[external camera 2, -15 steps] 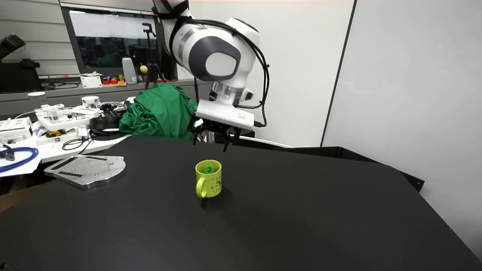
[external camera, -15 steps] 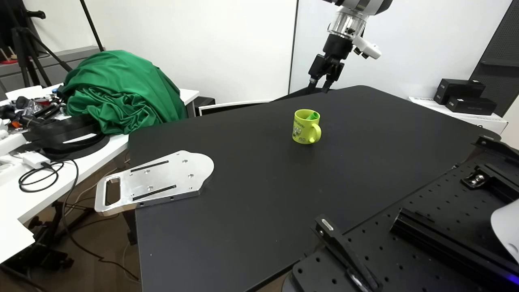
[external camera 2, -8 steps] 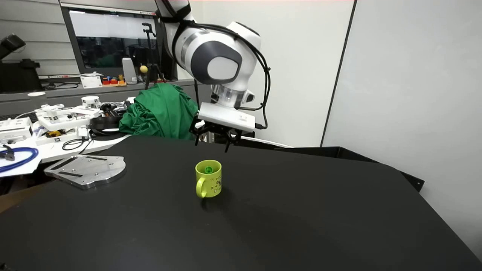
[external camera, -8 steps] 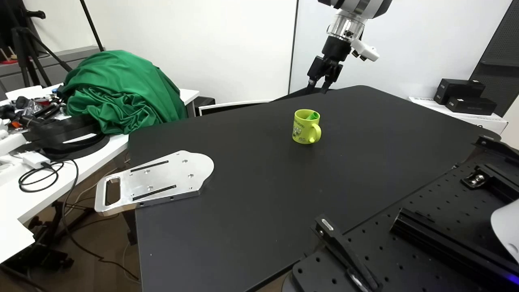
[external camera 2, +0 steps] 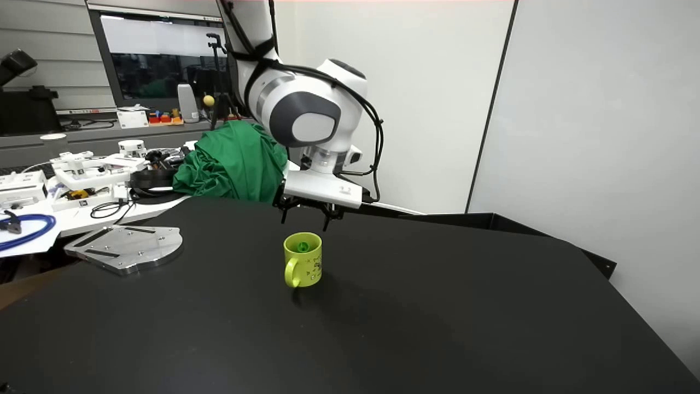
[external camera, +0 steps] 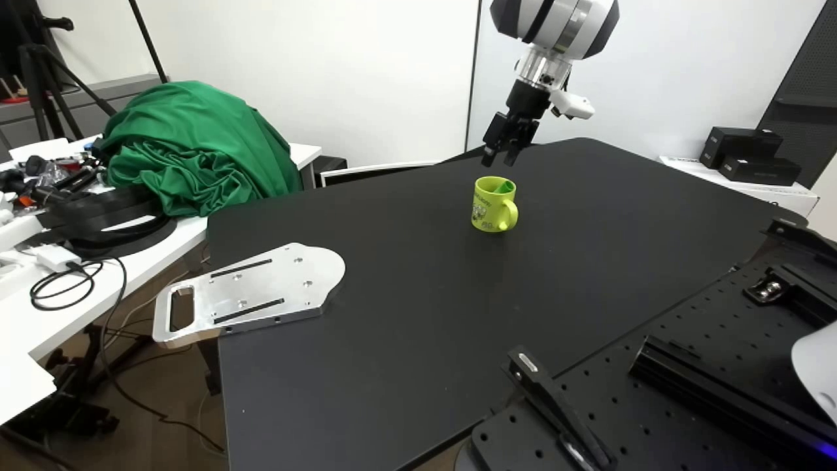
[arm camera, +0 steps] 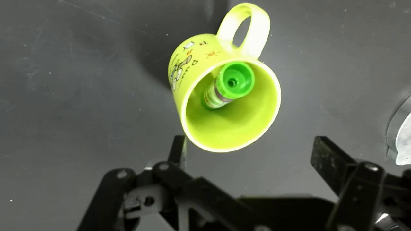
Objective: Remove and then put back the glue stick in the mug
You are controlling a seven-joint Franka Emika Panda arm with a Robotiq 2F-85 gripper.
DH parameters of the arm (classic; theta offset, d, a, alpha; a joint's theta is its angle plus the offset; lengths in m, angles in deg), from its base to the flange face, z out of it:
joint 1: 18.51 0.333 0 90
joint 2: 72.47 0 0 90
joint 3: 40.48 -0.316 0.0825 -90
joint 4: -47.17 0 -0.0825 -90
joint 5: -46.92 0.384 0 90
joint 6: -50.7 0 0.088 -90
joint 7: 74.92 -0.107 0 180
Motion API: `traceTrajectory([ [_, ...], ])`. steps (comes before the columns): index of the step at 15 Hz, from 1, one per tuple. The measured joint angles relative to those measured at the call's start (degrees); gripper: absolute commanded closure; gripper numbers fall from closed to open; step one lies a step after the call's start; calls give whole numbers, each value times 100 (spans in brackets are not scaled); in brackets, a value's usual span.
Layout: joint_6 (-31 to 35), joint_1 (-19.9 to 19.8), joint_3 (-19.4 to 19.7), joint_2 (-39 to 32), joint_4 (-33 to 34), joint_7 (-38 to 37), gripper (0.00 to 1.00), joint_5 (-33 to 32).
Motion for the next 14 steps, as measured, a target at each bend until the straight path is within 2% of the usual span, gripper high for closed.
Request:
traceTrajectory([
  [6,137,1,-209,-190,41,-10,0,-140],
  [14,136,-4,-228,-306,42,-116,0,-310],
])
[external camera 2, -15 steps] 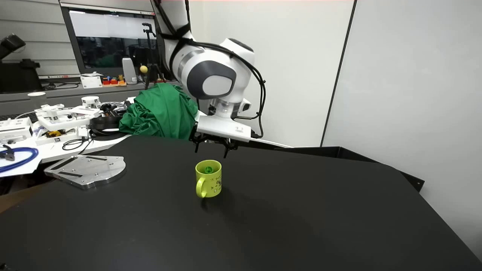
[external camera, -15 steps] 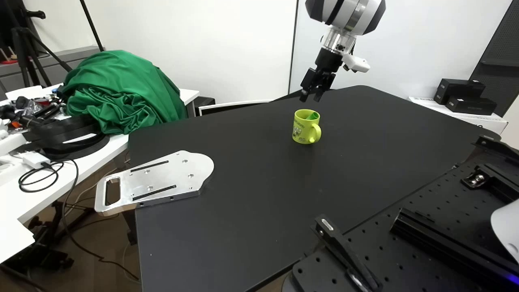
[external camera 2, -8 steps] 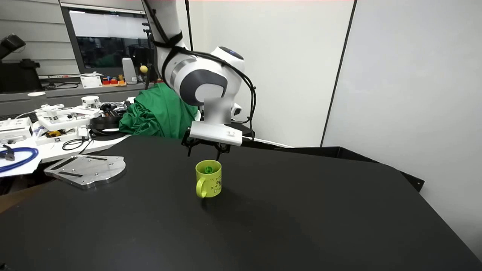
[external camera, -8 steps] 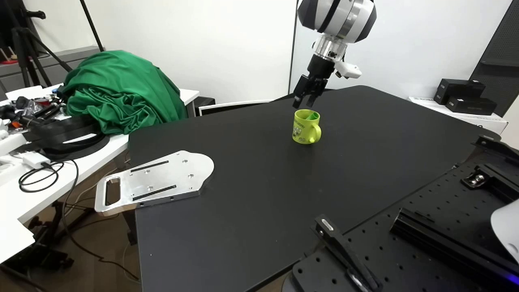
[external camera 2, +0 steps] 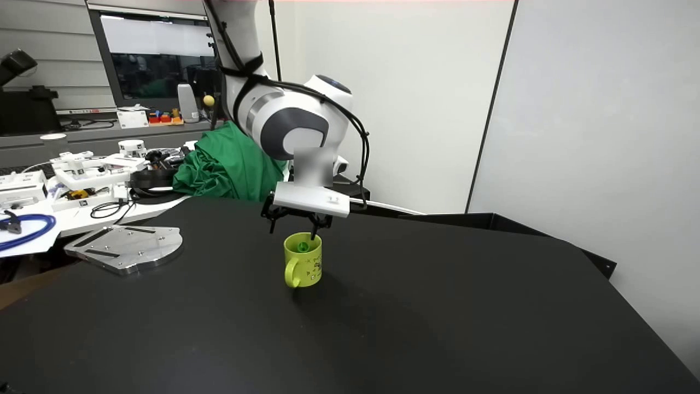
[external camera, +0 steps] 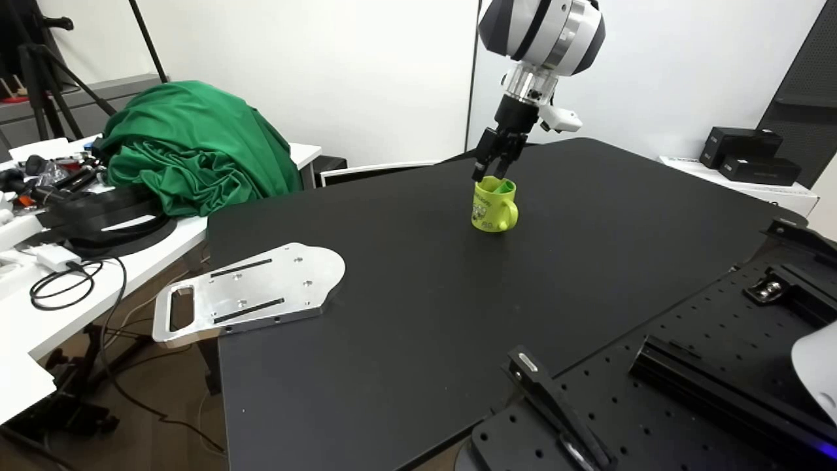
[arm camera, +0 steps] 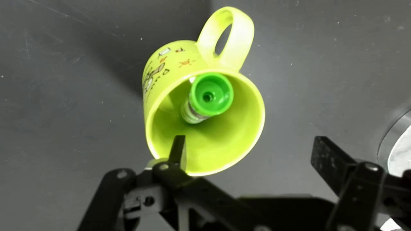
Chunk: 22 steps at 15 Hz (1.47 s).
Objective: Remove and then put back the glue stick in the mug
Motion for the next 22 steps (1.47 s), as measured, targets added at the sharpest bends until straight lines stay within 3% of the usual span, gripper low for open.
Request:
traceTrajectory([
  [22,-216,-106,30,-7,-30,-412,0,-140],
])
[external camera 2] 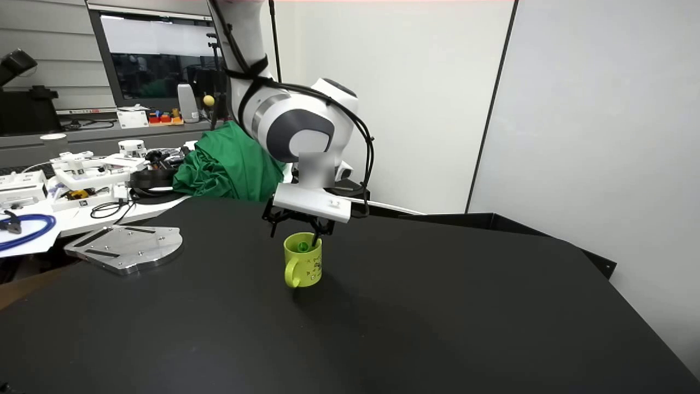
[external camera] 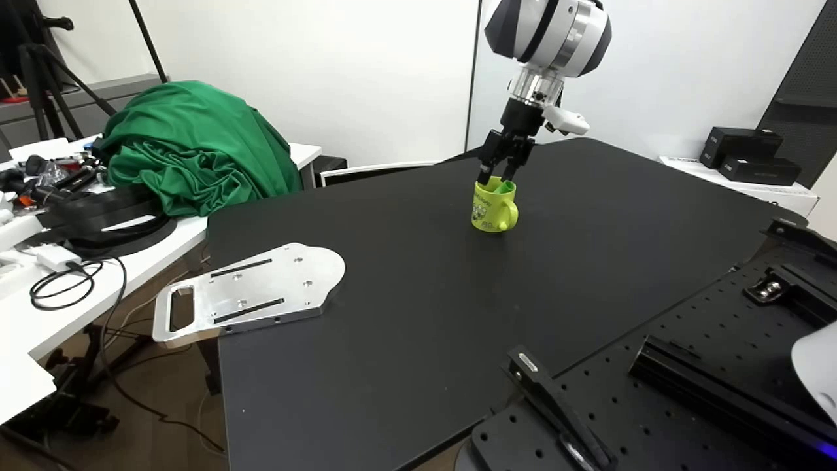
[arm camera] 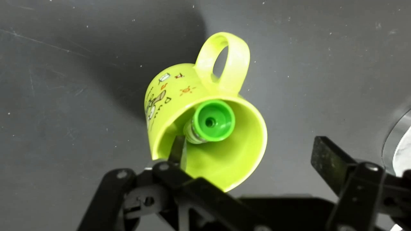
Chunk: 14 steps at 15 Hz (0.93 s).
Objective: Remove and then put back the glue stick in the mug
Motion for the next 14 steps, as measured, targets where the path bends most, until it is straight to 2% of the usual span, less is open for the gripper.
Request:
traceTrajectory([
  [1,-9,-6,0,4,-1,-10,0,0],
  [2,-19,-11,0,10,-2,-22,10,0],
  [3,-26,-16,0,17,-4,-33,26,0],
  [12,-209,-57,4,49,-6,-48,89,0],
  [14,-339,-91,23,66,6,-56,92,-1],
])
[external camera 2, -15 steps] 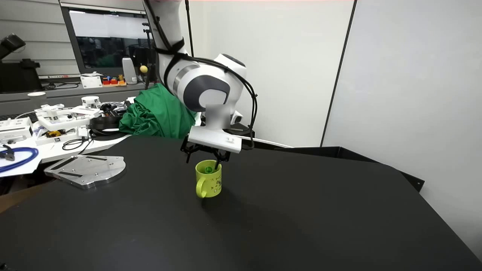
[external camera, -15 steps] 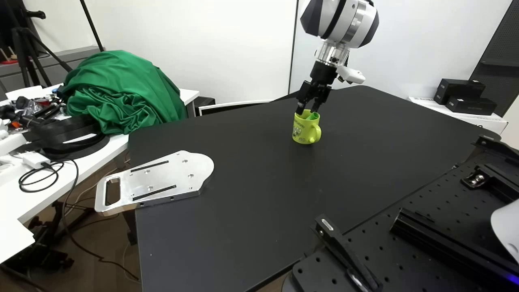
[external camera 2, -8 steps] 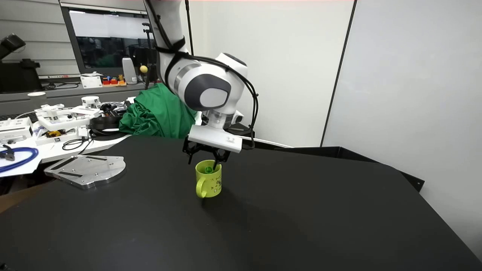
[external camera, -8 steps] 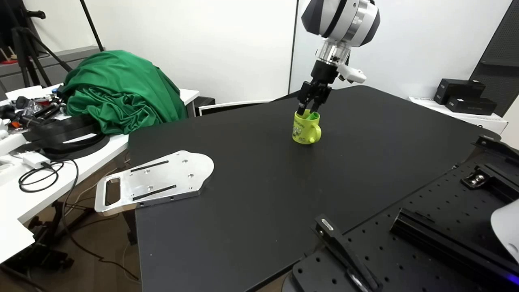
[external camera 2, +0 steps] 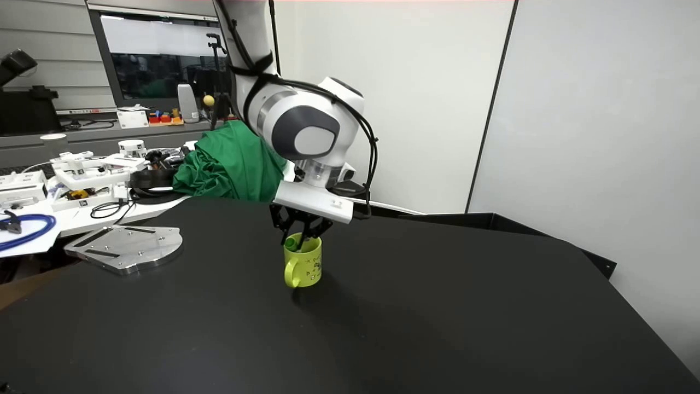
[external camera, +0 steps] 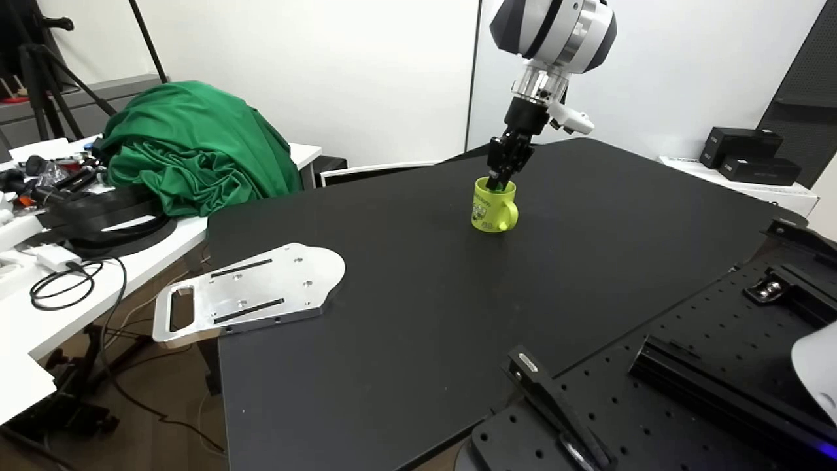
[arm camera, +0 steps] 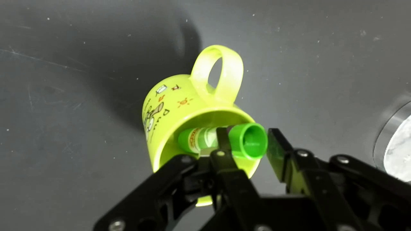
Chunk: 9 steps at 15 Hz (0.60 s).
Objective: Remove and then put back the glue stick in the mug
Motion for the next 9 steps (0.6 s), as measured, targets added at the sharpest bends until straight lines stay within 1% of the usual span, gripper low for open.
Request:
traceTrajectory([
  [6,-511,-105,153,7,119,-72,92,0],
  [9,-629,-105,181,15,170,-116,92,0],
])
